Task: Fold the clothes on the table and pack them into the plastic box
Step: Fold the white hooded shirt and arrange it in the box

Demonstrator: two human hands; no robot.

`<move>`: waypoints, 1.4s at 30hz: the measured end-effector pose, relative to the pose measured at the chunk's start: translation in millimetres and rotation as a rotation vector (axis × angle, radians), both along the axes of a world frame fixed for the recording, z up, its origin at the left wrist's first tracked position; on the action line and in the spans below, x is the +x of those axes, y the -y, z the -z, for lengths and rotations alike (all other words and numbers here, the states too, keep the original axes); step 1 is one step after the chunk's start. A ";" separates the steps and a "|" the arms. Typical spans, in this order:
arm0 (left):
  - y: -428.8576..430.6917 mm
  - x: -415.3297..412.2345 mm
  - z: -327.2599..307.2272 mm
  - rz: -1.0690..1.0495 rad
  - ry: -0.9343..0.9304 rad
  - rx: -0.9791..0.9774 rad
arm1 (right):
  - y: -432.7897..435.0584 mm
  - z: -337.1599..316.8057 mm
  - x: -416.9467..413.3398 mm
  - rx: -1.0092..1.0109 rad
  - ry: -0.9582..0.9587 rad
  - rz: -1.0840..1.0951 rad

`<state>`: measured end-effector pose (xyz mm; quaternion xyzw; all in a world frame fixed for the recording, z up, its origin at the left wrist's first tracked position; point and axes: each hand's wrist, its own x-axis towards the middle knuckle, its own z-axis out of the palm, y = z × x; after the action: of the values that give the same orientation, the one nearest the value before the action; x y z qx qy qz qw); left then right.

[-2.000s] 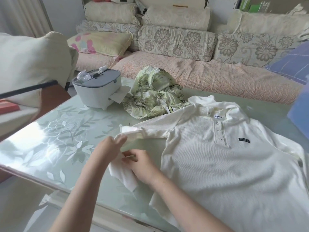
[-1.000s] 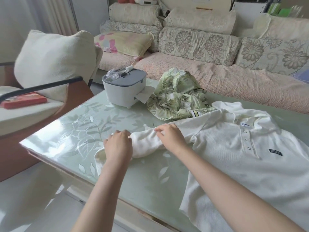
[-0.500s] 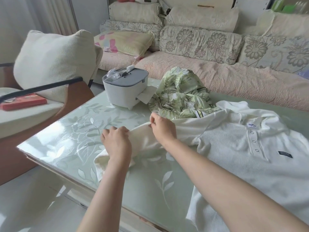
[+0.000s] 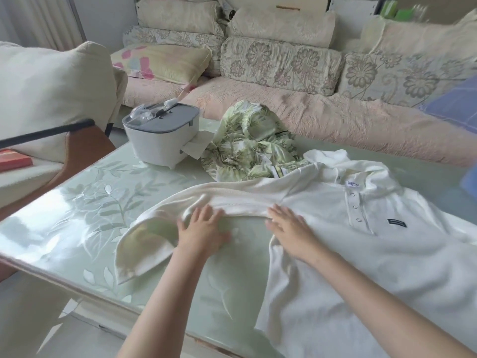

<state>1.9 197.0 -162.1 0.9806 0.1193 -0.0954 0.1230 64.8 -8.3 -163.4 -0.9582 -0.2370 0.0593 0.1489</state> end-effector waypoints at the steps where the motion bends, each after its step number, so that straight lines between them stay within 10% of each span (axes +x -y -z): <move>1: -2.1 2.0 -0.4 -0.048 0.035 0.011 | 9.3 3.8 -3.6 -0.030 -0.044 -0.056; 9: 48.5 11.1 -20.8 -0.111 0.292 -0.007 | 65.1 0.9 -59.6 0.308 -0.168 -0.136; 14: 98.3 -19.0 -30.0 0.050 -0.117 -0.248 | 109.3 -8.2 -94.0 0.213 -0.101 -0.103; 22: 101.9 -33.5 -34.5 -0.129 -0.028 -0.621 | 69.9 -14.6 -172.1 0.154 0.274 -0.140; 30: 99.2 -50.7 -31.7 0.071 -0.132 -0.260 | 59.4 -9.2 -180.4 0.262 0.309 -0.254; 36: 112.3 -40.7 -26.0 0.326 0.322 -0.068 | 75.9 -19.4 -169.5 0.357 0.009 -0.260; 42: 123.9 -28.8 -9.2 0.450 -0.069 0.089 | 140.6 -18.6 -151.2 0.393 -0.204 -0.131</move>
<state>-26.9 73.1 -152.9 0.9831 -0.0943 -0.1486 0.0512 -86.4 -148.8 -144.7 -0.8824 -0.2892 0.1180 0.3518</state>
